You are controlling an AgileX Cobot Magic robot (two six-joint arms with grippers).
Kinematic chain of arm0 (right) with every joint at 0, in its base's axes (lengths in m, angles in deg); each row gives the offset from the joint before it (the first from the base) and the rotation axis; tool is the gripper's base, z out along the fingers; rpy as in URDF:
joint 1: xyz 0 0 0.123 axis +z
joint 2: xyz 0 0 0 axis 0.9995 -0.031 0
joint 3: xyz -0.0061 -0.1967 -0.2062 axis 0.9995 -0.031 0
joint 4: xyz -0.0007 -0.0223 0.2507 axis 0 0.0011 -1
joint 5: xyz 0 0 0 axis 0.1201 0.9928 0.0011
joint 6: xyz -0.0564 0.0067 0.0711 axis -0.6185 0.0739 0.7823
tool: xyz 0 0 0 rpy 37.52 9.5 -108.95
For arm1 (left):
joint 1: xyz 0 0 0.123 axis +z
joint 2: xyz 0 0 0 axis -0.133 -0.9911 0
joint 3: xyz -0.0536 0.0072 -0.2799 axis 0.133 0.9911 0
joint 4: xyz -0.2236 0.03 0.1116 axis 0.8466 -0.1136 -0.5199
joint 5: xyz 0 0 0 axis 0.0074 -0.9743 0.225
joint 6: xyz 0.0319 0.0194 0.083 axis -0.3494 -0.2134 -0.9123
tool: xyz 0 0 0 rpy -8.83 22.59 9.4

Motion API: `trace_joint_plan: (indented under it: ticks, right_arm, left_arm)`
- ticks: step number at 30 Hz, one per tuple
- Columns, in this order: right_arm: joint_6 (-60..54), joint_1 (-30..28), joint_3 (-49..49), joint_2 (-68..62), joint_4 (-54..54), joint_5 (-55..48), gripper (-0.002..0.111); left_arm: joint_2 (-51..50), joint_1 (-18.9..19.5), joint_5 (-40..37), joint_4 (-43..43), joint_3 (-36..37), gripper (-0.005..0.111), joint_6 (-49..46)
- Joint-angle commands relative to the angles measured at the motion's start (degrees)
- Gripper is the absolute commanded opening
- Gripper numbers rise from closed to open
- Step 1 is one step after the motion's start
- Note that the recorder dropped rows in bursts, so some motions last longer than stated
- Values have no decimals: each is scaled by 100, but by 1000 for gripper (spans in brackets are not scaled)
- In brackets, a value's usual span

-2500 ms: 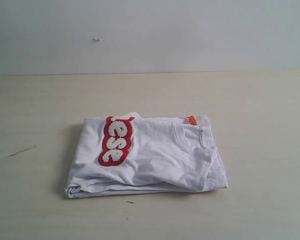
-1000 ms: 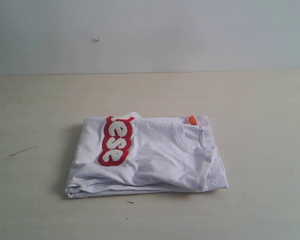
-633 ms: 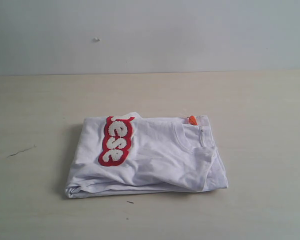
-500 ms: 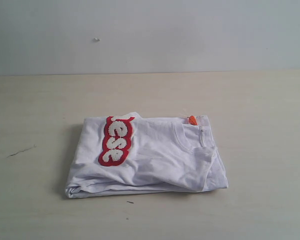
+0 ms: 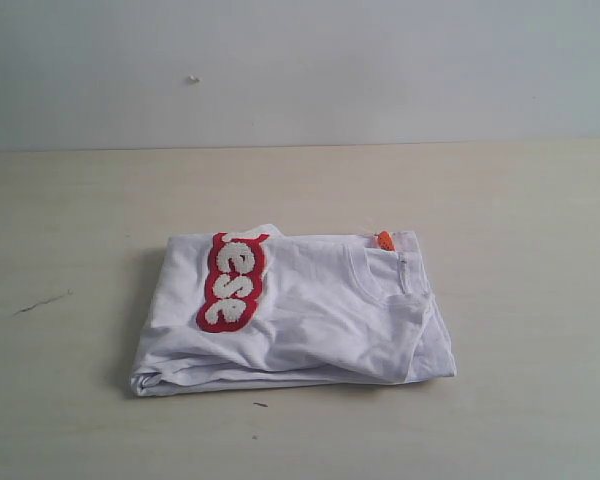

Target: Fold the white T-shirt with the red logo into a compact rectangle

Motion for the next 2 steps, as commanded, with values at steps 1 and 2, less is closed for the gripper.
trace_joint_plan:
  ticks: [1, 2]
  right_arm:
    - [-19, -40, -25, 37, 16, 22, 0]
    - [-19, -40, -25, 37, 16, 22, 0]
  left_arm:
    - [34, 14, 63, 0, 3, 0, 0]
    - [34, 14, 63, 0, 3, 0, 0]
